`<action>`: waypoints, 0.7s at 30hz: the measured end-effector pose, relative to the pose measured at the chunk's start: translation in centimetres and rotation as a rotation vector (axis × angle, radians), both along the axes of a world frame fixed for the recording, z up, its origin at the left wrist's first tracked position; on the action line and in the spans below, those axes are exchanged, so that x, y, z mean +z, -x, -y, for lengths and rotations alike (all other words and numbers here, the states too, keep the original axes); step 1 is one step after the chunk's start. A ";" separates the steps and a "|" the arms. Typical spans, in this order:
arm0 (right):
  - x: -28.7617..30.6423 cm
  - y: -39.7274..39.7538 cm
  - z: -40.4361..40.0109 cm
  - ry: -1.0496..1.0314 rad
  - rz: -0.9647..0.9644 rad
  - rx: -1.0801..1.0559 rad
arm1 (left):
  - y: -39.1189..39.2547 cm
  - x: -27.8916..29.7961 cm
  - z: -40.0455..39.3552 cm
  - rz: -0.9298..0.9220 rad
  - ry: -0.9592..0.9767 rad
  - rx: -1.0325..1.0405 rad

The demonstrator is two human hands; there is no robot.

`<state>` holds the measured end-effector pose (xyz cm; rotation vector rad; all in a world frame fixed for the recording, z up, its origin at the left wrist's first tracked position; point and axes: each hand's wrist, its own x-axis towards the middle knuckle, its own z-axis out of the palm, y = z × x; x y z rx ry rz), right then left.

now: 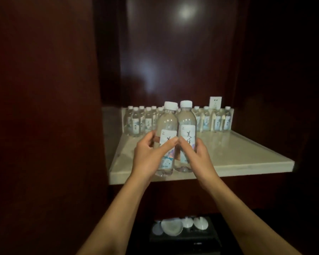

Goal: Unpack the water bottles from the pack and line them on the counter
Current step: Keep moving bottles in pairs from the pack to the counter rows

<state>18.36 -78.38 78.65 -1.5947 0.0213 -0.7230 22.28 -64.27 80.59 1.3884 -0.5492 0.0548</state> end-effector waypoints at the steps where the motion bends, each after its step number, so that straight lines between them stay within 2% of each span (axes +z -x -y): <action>1: -0.2 -0.4 2.1 -0.010 0.005 0.001 | -0.6 -0.1 2.0 -0.003 -0.008 -0.015; 10: -3.0 -4.6 16.2 -0.050 -0.059 0.034 | -5.4 -2.4 15.7 -0.092 -0.045 -0.061; 14: -4.7 -8.0 19.7 -0.034 -0.067 -0.055 | -8.4 -3.6 19.1 -0.093 -0.070 -0.044; 21: -6.3 -14.5 24.1 -0.126 -0.150 0.053 | -15.5 -5.8 23.2 -0.101 -0.090 0.027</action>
